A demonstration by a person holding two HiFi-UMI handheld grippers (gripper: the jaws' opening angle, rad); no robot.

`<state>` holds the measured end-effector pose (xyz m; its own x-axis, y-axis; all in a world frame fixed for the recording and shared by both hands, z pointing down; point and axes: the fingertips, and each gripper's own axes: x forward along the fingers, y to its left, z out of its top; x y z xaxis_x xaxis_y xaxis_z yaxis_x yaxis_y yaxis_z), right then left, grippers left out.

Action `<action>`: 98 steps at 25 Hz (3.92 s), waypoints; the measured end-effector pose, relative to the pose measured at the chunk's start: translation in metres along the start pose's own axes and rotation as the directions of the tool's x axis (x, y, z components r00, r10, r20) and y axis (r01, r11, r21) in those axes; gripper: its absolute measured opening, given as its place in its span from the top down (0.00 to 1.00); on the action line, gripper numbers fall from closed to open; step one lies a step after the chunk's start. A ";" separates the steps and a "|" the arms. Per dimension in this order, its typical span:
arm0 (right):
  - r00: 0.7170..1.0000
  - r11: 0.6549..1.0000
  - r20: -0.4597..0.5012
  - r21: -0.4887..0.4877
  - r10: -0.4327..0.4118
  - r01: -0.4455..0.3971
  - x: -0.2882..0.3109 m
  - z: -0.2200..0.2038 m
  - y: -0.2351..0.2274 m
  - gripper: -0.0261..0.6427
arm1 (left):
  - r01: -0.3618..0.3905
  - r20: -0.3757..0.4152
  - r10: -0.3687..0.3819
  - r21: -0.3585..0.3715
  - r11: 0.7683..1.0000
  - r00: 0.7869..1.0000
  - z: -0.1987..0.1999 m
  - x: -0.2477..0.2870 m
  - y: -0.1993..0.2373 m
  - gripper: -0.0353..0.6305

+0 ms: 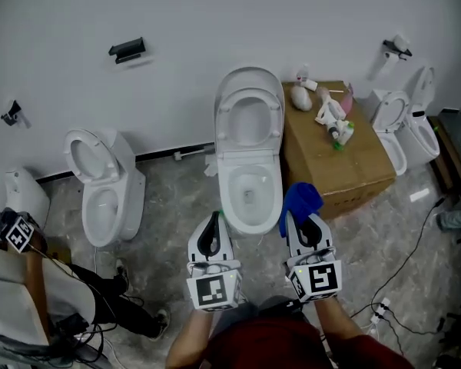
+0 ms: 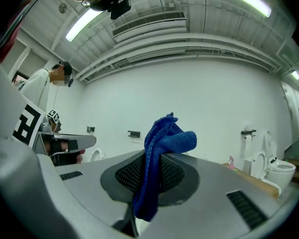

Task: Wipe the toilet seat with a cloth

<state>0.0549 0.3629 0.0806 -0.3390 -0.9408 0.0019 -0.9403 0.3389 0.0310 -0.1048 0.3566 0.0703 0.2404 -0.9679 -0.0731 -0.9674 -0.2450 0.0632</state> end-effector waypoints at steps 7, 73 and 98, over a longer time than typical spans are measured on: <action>1.000 1.000 -0.007 0.010 -0.015 0.015 0.036 -0.016 -0.011 0.87 | 0.018 -0.018 -0.018 -0.005 1.000 1.000 -0.019 0.037 0.012 0.92; 0.922 0.973 -0.325 0.021 -0.210 0.229 0.558 -0.615 -0.183 0.88 | -0.008 -0.118 0.002 -0.046 0.999 0.993 -0.496 0.467 0.163 0.92; 0.964 0.709 -0.267 0.683 0.016 0.177 0.627 -0.593 -0.050 0.87 | -0.093 -0.121 0.091 -0.011 0.996 0.989 -0.454 0.446 0.243 0.92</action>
<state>-0.0928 -0.2495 0.6725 -0.3340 -0.9033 0.2692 -0.7468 0.0793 -0.6603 -0.1968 -0.1596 0.5054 0.1595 -0.9857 0.0539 -0.9846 -0.1549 0.0807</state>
